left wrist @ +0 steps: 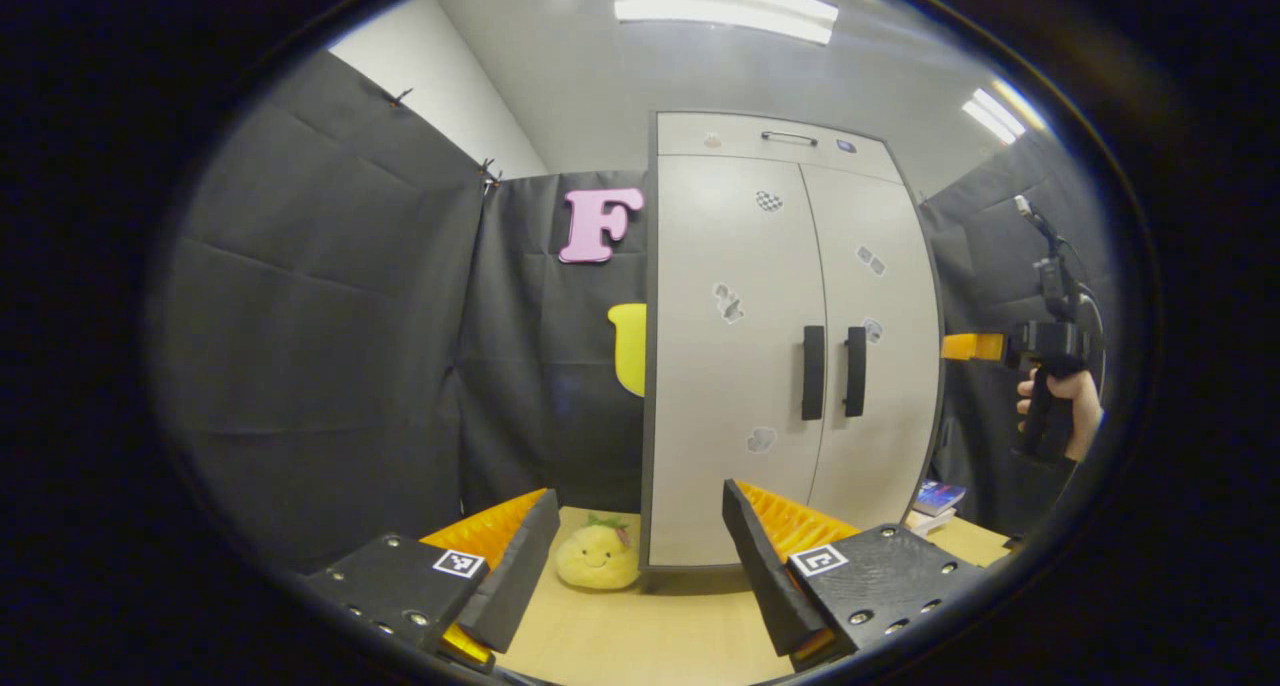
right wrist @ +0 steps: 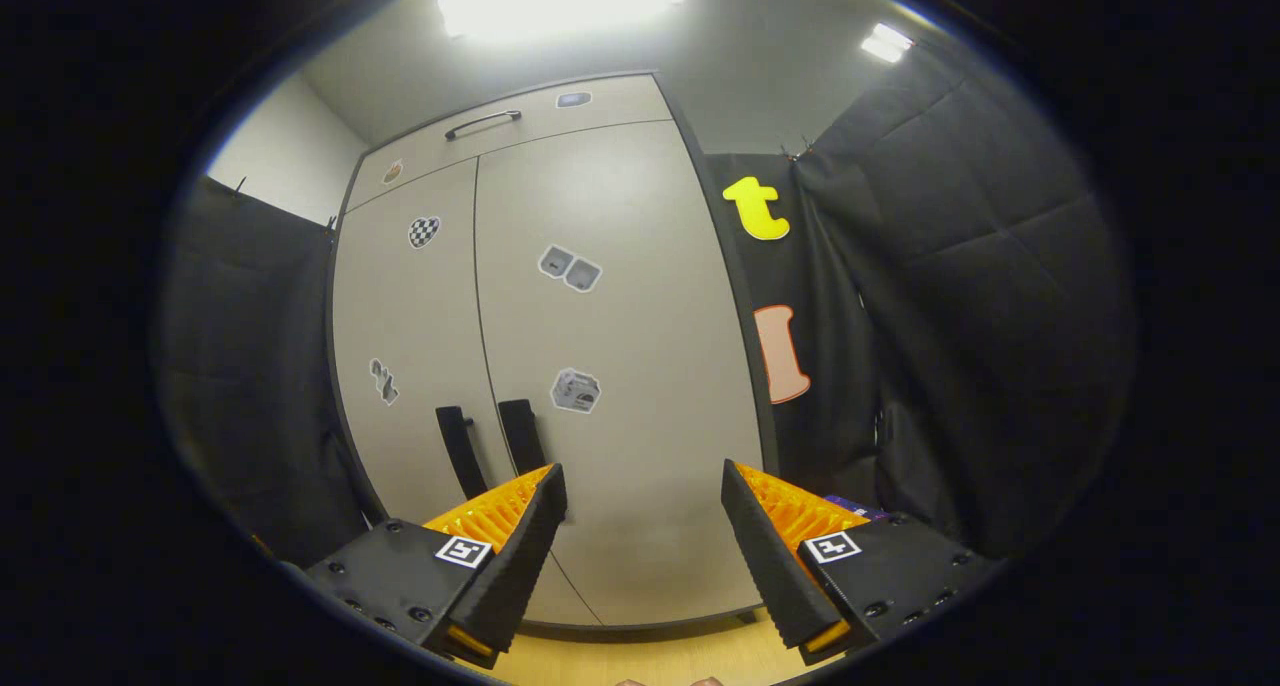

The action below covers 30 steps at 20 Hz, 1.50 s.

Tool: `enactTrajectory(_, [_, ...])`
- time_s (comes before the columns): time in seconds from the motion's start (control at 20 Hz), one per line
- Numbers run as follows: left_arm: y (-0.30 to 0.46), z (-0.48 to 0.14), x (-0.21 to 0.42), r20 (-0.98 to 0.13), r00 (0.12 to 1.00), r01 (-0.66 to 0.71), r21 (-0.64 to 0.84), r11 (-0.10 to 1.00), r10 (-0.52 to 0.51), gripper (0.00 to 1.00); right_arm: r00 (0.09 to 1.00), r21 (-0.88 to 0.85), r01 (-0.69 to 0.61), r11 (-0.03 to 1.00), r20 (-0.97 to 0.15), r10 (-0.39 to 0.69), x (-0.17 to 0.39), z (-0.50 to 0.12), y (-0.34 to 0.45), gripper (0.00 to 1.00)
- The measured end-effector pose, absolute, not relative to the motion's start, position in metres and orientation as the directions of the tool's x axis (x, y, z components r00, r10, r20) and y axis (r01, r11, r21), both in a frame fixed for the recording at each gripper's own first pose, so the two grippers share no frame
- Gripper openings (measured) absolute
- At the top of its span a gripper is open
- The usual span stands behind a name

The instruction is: Open the right door of the double-door shoe cabinet with the right hand, and open the left door with the left hand.

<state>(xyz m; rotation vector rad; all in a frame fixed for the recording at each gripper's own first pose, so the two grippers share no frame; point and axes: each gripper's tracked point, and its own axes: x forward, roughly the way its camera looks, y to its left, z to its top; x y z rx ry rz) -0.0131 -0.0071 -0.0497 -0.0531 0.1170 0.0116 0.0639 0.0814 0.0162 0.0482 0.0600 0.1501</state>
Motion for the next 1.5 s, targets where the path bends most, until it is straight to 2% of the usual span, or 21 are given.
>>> enactTrajectory(0.25, [0.015, -0.064, -0.034, -0.144, 0.988, -0.049, -0.017, 0.999, 0.046, 0.96, 0.976, 0.046, -0.210, 0.977, -0.046, 0.212, 0.094, 0.026, 0.128, 0.97])
enactTrajectory(0.45, [0.028, -0.068, -0.044, -0.150, 0.986, -0.068, -0.010, 0.998, 0.066, 0.94, 0.972, 0.062, -0.230, 0.971, -0.038, 0.232, 0.115, 0.024, 0.158, 0.98])
enactTrajectory(0.9, [0.050, -0.089, -0.039, -0.195, 0.976, -0.095, 0.012, 0.995, 0.096, 0.94, 0.974, 0.047, -0.193, 0.980, -0.114, 0.197, 0.159, -0.008, 0.184, 0.98])
enactTrajectory(0.95, [0.050, -0.089, -0.037, -0.194, 0.976, -0.094, 0.014, 0.995, 0.095, 0.94, 0.974, 0.037, -0.188, 0.981, -0.124, 0.191, 0.163, -0.012, 0.185, 0.92])
enactTrajectory(1.0, [0.050, -0.089, -0.034, -0.192, 0.977, -0.092, 0.017, 0.996, 0.094, 0.94, 0.973, 0.031, -0.184, 0.982, -0.133, 0.186, 0.166, -0.015, 0.186, 0.98])
enactTrajectory(1.15, [0.051, -0.087, -0.028, -0.185, 0.979, -0.086, 0.018, 0.996, 0.088, 0.93, 0.972, 0.021, -0.177, 0.984, -0.154, 0.178, 0.174, -0.022, 0.190, 0.95])
enactTrajectory(1.25, [0.053, -0.086, -0.028, -0.181, 0.980, -0.081, 0.021, 0.996, 0.084, 0.94, 0.970, 0.010, -0.171, 0.985, -0.175, 0.170, 0.176, -0.026, 0.192, 0.77])
enactTrajectory(1.3, [0.053, -0.086, -0.028, -0.180, 0.980, -0.080, 0.024, 0.996, 0.083, 0.93, 0.967, 0.014, -0.178, 0.984, -0.182, 0.178, 0.175, -0.027, 0.195, 0.60])
enactTrajectory(1.4, [0.056, -0.087, -0.029, -0.181, 0.980, -0.083, 0.031, 0.996, 0.087, 0.94, 0.968, 0.019, -0.179, 0.984, -0.178, 0.179, 0.176, -0.026, 0.195, 0.34])
enactTrajectory(1.45, [0.057, -0.086, -0.030, -0.182, 0.979, -0.085, 0.031, 0.996, 0.089, 0.93, 0.967, 0.021, -0.181, 0.983, -0.180, 0.182, 0.176, -0.026, 0.195, 0.35])
enactTrajectory(1.5, [0.058, -0.087, -0.032, -0.183, 0.979, -0.086, 0.027, 0.996, 0.090, 0.93, 0.968, 0.018, -0.174, 0.985, -0.181, 0.174, 0.176, -0.023, 0.192, 0.41])
